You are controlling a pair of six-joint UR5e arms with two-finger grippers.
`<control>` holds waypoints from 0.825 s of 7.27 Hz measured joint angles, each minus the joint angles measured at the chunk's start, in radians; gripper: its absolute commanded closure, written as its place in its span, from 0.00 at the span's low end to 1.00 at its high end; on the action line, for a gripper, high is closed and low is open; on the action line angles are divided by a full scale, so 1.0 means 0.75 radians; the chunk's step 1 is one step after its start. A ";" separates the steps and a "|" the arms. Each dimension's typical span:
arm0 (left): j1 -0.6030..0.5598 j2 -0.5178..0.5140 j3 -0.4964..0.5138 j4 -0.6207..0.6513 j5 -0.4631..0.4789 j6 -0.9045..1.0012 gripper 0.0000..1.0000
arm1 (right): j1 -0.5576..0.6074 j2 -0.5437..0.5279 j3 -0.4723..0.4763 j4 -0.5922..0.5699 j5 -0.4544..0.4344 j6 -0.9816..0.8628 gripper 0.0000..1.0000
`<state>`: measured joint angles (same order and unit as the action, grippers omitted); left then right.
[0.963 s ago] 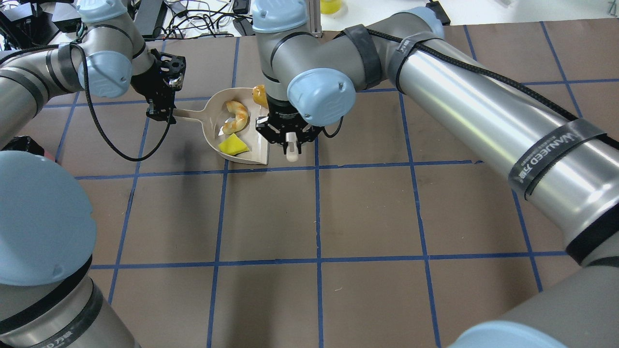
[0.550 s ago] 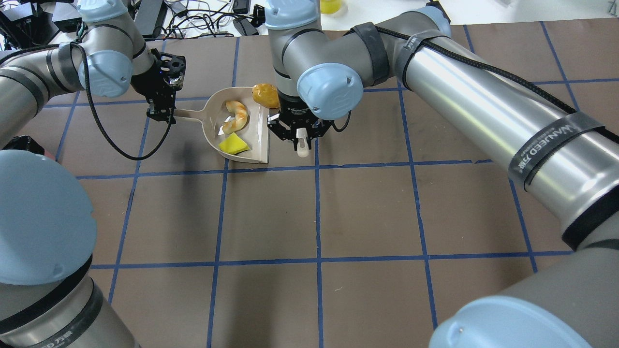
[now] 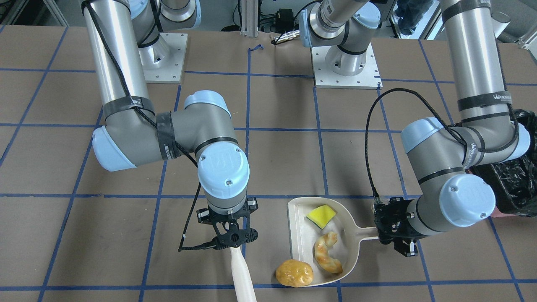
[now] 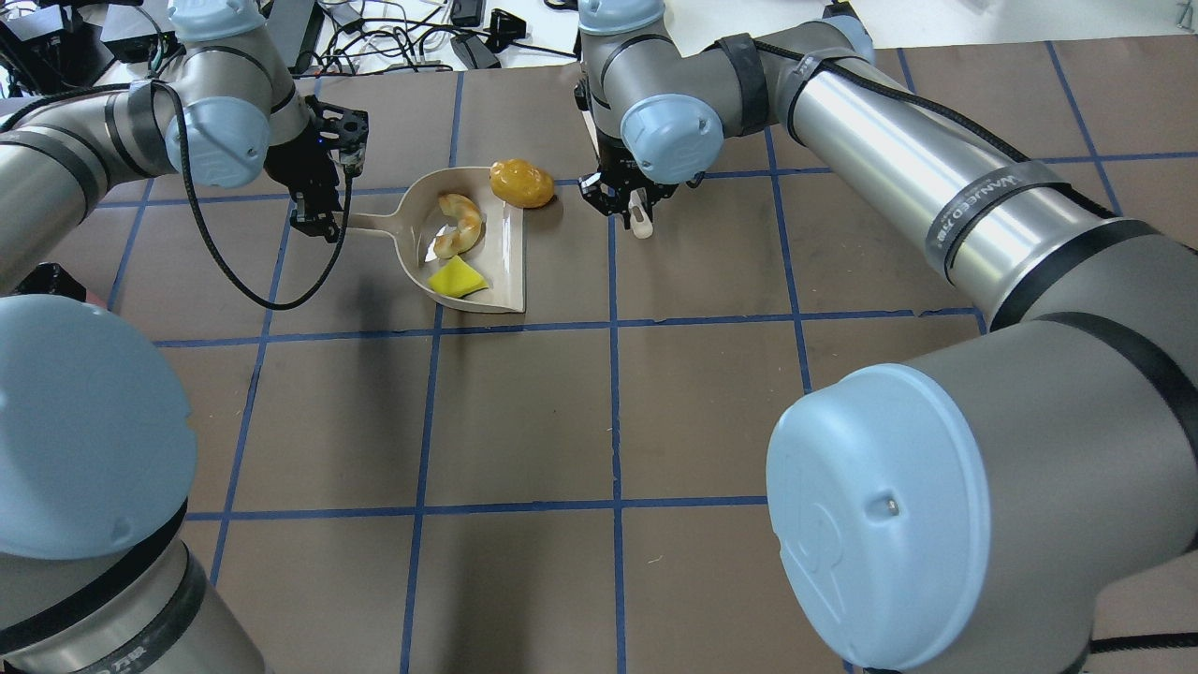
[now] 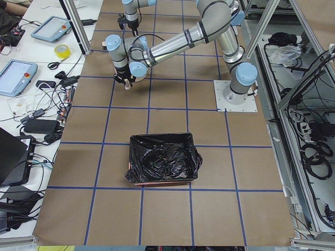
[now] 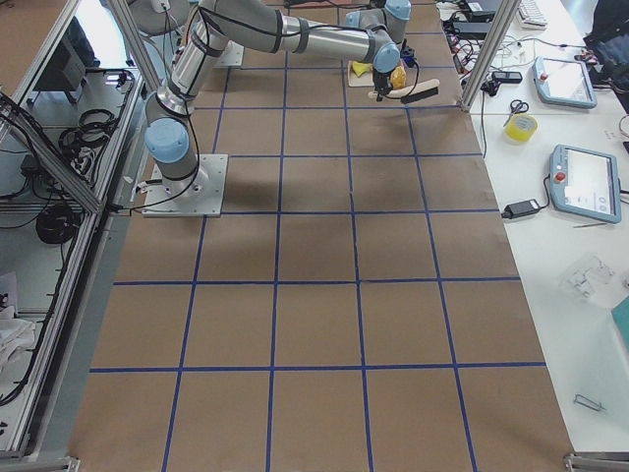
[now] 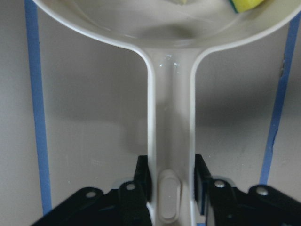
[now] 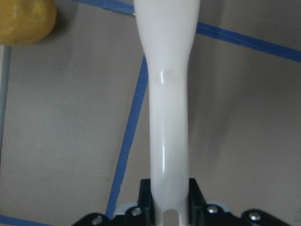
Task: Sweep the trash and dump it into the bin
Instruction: 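Sweep the yellow potato piece into the dustpan with the right gripper's brush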
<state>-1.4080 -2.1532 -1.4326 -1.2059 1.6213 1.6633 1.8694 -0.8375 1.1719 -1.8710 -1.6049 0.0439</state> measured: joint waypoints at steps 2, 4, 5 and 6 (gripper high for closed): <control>0.000 0.000 -0.002 0.000 0.002 -0.001 0.93 | 0.037 0.039 -0.039 -0.001 0.041 0.045 1.00; 0.000 -0.001 -0.002 0.000 0.002 -0.001 0.93 | 0.112 0.043 -0.042 0.004 0.101 0.150 1.00; -0.001 -0.002 -0.002 0.000 0.002 -0.001 0.93 | 0.136 0.043 -0.040 0.010 0.128 0.200 1.00; -0.002 -0.002 -0.002 0.000 0.002 -0.001 0.93 | 0.158 0.042 -0.038 0.014 0.169 0.267 1.00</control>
<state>-1.4092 -2.1549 -1.4343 -1.2057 1.6226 1.6628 1.9876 -0.8060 1.1433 -1.8605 -1.4782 0.2441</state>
